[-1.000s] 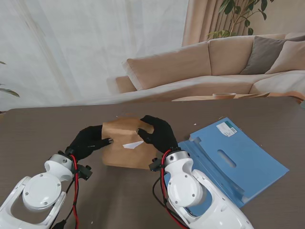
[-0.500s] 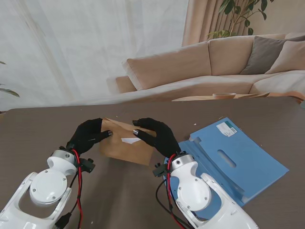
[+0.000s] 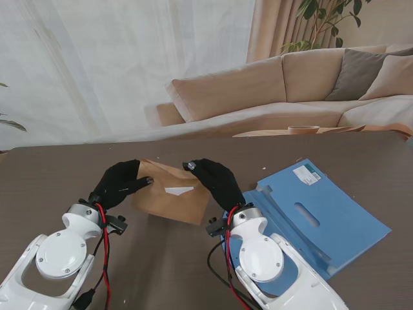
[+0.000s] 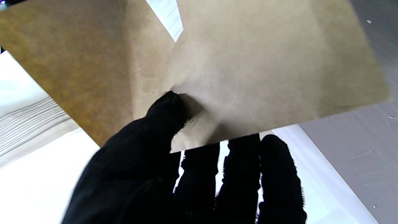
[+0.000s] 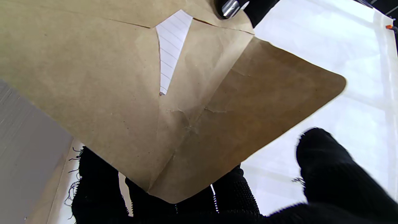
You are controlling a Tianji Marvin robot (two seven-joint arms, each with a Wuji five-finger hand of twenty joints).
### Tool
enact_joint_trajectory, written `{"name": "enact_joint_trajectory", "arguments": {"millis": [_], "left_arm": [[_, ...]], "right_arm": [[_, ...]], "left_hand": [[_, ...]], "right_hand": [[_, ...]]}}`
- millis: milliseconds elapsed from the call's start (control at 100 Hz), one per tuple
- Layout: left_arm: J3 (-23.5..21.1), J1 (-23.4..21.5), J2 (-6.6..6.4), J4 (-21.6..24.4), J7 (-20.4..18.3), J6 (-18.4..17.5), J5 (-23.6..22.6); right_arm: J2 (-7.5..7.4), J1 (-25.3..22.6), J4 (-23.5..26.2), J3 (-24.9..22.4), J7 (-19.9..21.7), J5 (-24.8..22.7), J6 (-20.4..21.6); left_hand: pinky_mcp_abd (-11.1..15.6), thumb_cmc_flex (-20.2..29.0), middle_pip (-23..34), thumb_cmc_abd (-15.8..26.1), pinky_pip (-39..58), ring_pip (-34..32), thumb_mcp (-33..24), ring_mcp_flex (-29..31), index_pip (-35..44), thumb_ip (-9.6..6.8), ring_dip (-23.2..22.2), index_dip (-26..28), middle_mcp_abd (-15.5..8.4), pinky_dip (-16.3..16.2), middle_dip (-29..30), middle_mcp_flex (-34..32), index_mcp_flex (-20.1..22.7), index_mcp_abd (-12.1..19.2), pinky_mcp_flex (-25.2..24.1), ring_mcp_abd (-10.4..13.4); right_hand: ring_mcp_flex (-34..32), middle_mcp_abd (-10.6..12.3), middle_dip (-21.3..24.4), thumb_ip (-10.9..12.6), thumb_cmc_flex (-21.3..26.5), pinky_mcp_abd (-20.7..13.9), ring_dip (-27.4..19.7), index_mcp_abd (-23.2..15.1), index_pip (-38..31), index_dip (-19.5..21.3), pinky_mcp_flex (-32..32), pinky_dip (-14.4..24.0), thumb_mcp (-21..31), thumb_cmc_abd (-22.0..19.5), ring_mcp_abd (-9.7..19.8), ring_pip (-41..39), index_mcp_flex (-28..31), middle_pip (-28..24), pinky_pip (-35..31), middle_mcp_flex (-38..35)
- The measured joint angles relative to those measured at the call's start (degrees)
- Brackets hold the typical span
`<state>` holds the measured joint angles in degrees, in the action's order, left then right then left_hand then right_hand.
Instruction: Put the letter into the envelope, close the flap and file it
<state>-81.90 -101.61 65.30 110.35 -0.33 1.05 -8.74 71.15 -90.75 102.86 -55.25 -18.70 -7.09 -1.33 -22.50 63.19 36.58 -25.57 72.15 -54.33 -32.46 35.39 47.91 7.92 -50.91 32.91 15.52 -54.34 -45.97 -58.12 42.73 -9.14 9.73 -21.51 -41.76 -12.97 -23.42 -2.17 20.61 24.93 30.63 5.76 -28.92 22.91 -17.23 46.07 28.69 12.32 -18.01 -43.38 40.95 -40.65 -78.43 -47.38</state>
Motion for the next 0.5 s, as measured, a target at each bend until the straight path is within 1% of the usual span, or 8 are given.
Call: {"name": "enact_joint_trajectory", "arguments": {"millis": [40,80,100,200,280,360,410,500], "left_arm": [[-0.22,-0.18,-0.05,0.18,-0.31,-0.34,0.54],[-0.46,-0.38,-0.11,0.39,-0.71,-0.66,1.12],[-0.58,-0.46,-0.14,0.49,-0.91,-0.81,1.28],[-1.05,-0.75,-0.30,0.71,-1.67,-1.86,2.02],[-1.44,-0.99,-0.38,0.93,-2.26,-2.40,2.74],[-1.81,-1.25,-0.51,1.20,-2.85,-2.83,3.18],[-1.94,-1.36,-0.56,1.30,-2.98,-3.19,3.51],[-2.15,-1.52,-0.63,1.47,-3.28,-3.70,4.50]], "right_arm": [[0.03,0.03,0.03,0.00,-0.09,-0.90,-0.72],[0.02,0.05,0.04,0.00,-0.09,-2.70,-1.55],[-0.01,0.06,0.05,0.00,-0.08,-3.84,-1.92],[-0.39,0.07,0.11,0.00,0.32,-8.74,-3.16],[-0.80,0.08,0.29,-0.04,0.79,-9.03,-3.48],[-1.22,0.08,0.65,-0.21,1.91,-9.51,-3.83],[-1.41,0.08,0.81,-0.27,2.28,-10.04,-4.11],[-1.60,0.13,0.96,-0.27,2.63,-10.30,-4.57]], "left_hand": [[-0.02,0.00,0.00,0.00,0.00,0.00,0.00,0.00,0.00,0.00,-0.01,0.01,0.00,0.00,-0.01,0.00,0.00,0.00,0.00,-0.01],[-0.02,0.00,0.00,0.00,0.00,0.00,0.00,0.00,0.00,0.00,-0.02,0.02,0.01,0.00,-0.01,0.00,0.00,0.00,0.00,-0.02],[-0.02,0.00,0.00,0.00,0.00,0.00,0.00,0.00,0.00,0.00,-0.03,0.02,0.01,0.00,-0.01,0.00,0.00,0.00,0.00,-0.02],[-0.04,0.00,0.01,0.00,0.00,0.00,0.01,0.00,0.00,0.00,-0.04,0.47,0.01,0.00,-0.02,0.00,0.00,0.00,0.00,-0.04],[-0.05,0.00,0.01,0.00,0.00,0.00,0.02,0.00,0.00,0.00,-0.05,0.55,0.01,0.00,-0.02,0.00,0.00,0.00,0.00,-0.04],[-0.06,0.00,0.01,0.00,0.00,0.00,0.02,0.00,0.00,0.00,-0.05,0.57,0.02,0.00,-0.02,0.00,0.00,0.00,0.00,-0.05],[-0.06,0.00,0.01,0.00,0.00,0.00,0.02,0.00,0.00,0.00,-0.06,0.58,0.02,0.00,-0.02,0.00,0.00,0.00,0.00,-0.05],[-0.07,0.00,0.01,0.00,0.00,0.00,0.02,0.00,0.00,0.00,-0.06,0.63,0.02,0.00,-0.02,0.00,0.00,0.00,0.00,-0.06]], "right_hand": [[0.00,0.51,-0.81,0.05,3.25,0.01,0.12,-0.70,0.00,0.00,-0.56,0.04,1.17,2.15,0.00,-0.85,0.00,-1.23,-1.18,0.00],[0.00,1.38,-1.60,2.45,5.03,-0.08,0.17,-1.33,0.00,0.17,-0.72,0.06,5.87,4.23,0.08,-1.16,-0.03,-1.89,-1.64,0.53],[0.00,1.80,-2.02,2.82,5.60,-0.54,0.24,-2.09,0.00,0.77,-0.78,0.06,8.61,5.61,0.16,-1.17,-0.06,-2.12,-1.87,0.37],[4.93,3.70,-3.98,2.87,7.21,-2.63,0.86,-3.91,-1.11,2.19,1.33,0.06,19.96,10.40,2.01,-1.15,-3.05,-3.53,-1.99,7.67],[9.19,4.57,-3.92,2.87,7.25,-3.85,0.73,-5.00,-1.67,2.39,4.17,0.06,22.37,13.18,3.09,1.77,-5.24,-2.56,-0.34,12.68],[12.18,4.92,-1.80,2.85,7.23,-4.13,-0.97,-5.01,-1.69,2.39,6.21,-0.05,23.00,15.17,3.69,6.24,-7.28,0.78,2.74,16.02],[12.78,4.98,-0.49,2.83,7.23,-4.40,-2.03,-5.01,-1.69,2.39,6.90,-0.06,23.00,16.12,3.73,8.17,-7.28,2.91,3.74,16.70],[12.82,5.00,0.29,2.22,7.24,-4.67,-2.04,-4.98,-1.69,2.39,7.14,-0.06,23.00,16.11,3.73,9.09,-7.26,2.58,4.29,16.67]]}}
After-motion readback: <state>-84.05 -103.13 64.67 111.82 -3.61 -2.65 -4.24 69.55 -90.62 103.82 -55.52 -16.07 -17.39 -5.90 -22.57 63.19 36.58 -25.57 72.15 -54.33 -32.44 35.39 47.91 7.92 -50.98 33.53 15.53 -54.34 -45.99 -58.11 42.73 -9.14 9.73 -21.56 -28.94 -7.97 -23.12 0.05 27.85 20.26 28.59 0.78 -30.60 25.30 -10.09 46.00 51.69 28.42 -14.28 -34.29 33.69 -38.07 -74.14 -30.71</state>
